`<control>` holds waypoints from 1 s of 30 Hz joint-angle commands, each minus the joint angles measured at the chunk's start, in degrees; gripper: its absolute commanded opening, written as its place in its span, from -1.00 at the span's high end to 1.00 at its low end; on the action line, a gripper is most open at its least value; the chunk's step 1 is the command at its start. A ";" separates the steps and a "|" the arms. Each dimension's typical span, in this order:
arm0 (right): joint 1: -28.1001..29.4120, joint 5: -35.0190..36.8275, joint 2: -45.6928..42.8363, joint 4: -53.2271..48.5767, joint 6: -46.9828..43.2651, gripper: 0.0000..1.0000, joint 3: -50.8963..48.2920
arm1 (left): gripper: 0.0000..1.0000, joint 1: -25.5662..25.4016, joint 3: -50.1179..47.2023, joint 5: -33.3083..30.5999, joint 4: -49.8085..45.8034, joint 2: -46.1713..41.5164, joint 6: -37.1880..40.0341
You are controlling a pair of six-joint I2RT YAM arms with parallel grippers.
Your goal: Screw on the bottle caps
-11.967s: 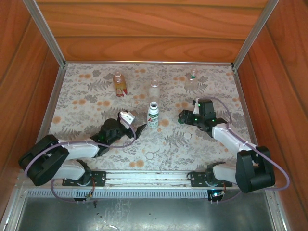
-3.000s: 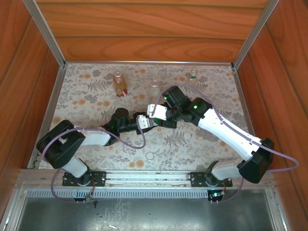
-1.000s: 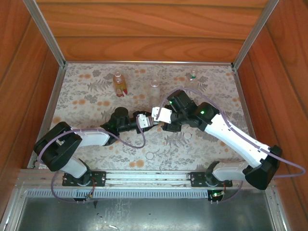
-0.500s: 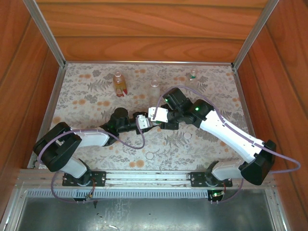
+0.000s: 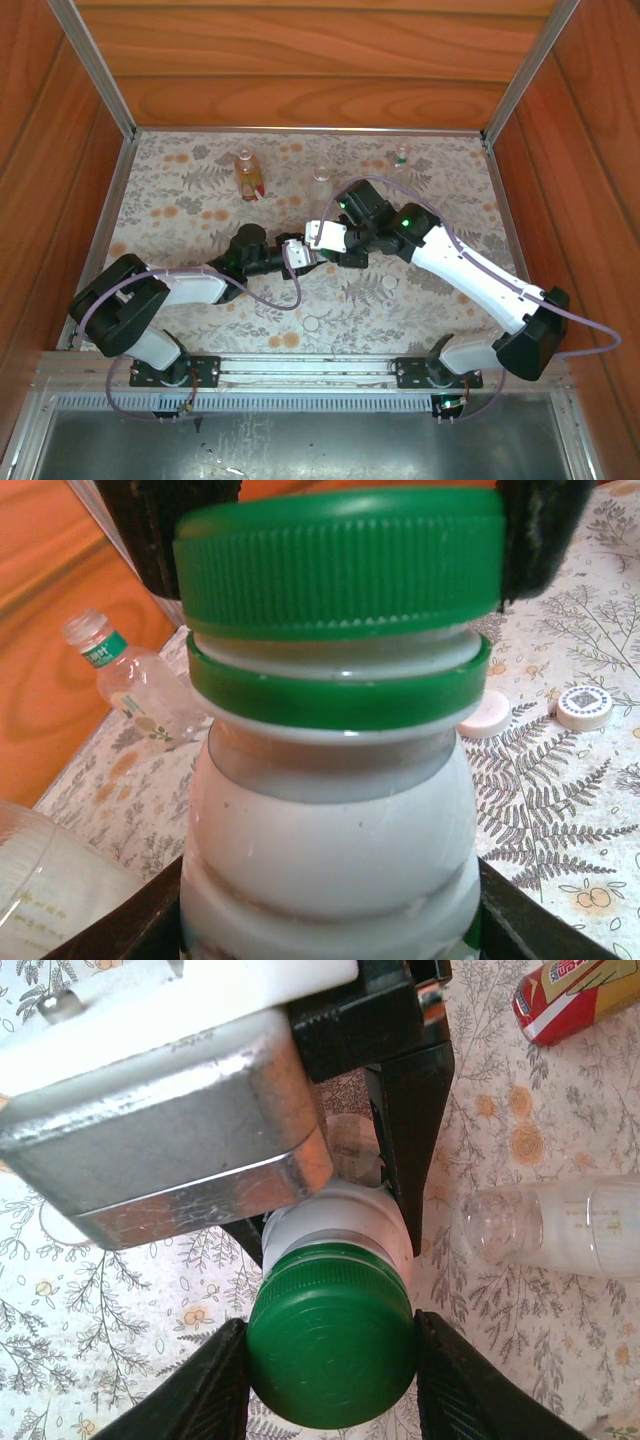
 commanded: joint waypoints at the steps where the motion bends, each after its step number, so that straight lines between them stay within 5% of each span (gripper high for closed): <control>1: 0.43 0.49 0.62 3.68 9.86 0.53 -0.65 | 0.02 -0.20 0.26 -0.49 0.81 -2.20 0.64; 7: 0.47 12.07 1.83 7.64 50.04 0.93 -0.75 | 0.02 -0.21 1.71 -2.58 0.81 -2.29 0.46; 11: 0.51 13.48 2.32 3.91 78.31 0.91 -0.22 | 0.02 -0.23 2.61 -2.88 0.78 -1.78 0.88; 13: 0.51 11.87 2.40 2.32 84.67 0.84 0.19 | 0.02 -0.19 2.84 -2.72 0.80 -1.48 0.85; 16: 0.39 10.92 0.84 2.68 82.32 0.58 0.33 | 0.02 -0.25 2.70 -2.68 0.77 -0.94 0.90; 19: -0.07 9.57 -1.94 4.74 70.19 0.06 -0.75 | 0.02 -0.24 2.35 -2.24 0.81 -0.55 0.92; 21: -0.17 10.05 -4.20 5.62 61.78 -0.12 -1.98 | 0.02 -0.21 2.00 -1.54 0.74 -0.71 0.83; 30: -2.62 6.74 -8.09 4.80 42.25 -0.18 -2.72 | 0.02 -0.16 0.78 -0.69 0.80 -2.07 -0.65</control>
